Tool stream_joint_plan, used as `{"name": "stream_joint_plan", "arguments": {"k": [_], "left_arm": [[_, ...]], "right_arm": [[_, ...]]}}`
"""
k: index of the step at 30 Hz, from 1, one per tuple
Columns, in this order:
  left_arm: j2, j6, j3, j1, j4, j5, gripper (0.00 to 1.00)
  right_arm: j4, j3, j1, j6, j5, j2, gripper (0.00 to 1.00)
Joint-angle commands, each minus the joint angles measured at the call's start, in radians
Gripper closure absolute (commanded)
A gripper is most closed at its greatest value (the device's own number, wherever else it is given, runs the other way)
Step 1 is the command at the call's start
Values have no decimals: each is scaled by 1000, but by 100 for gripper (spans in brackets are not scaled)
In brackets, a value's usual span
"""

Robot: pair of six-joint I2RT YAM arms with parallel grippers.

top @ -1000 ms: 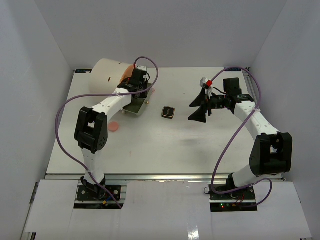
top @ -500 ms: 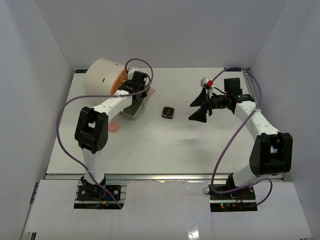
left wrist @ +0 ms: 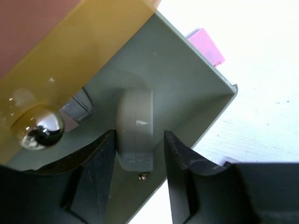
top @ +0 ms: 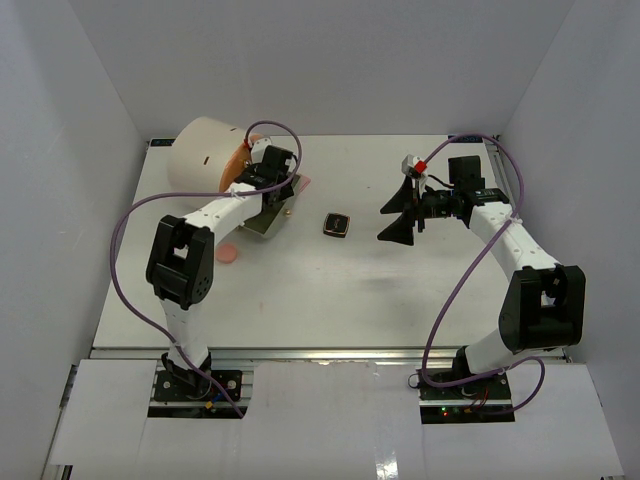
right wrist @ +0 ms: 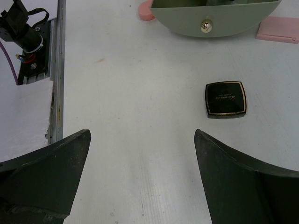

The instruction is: Organize the makeup

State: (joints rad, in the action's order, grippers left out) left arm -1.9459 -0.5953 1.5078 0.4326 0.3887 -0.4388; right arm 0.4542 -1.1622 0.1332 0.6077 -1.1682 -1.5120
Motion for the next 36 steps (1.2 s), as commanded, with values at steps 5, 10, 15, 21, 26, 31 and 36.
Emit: {"name": "stream_joint_plan", "arguments": {"k": [5, 10, 15, 21, 26, 31, 36], "left_arm": [[160, -6, -38, -15, -26, 10, 37], [225, -3, -65, -13, -37, 31, 36], [315, 40, -126, -5, -90, 102, 38], [397, 166, -225, -5, -154, 313, 39], [515, 214, -356, -5, -149, 409, 38], [755, 206, -517, -8, -117, 375, 11], [943, 243, -564, -15, -21, 337, 2]], "right_arm": [[9, -7, -6, 11, -34, 4, 2], [11, -8, -6, 9, -33, 4, 2], [11, -7, -6, 10, -36, 4, 2], [12, -7, -6, 11, -36, 6, 2], [12, -5, -9, 11, -33, 10, 2], [18, -10, 1, 12, 5, 4, 2], [-36, -33, 152, -17, 377, -9, 10]]}}
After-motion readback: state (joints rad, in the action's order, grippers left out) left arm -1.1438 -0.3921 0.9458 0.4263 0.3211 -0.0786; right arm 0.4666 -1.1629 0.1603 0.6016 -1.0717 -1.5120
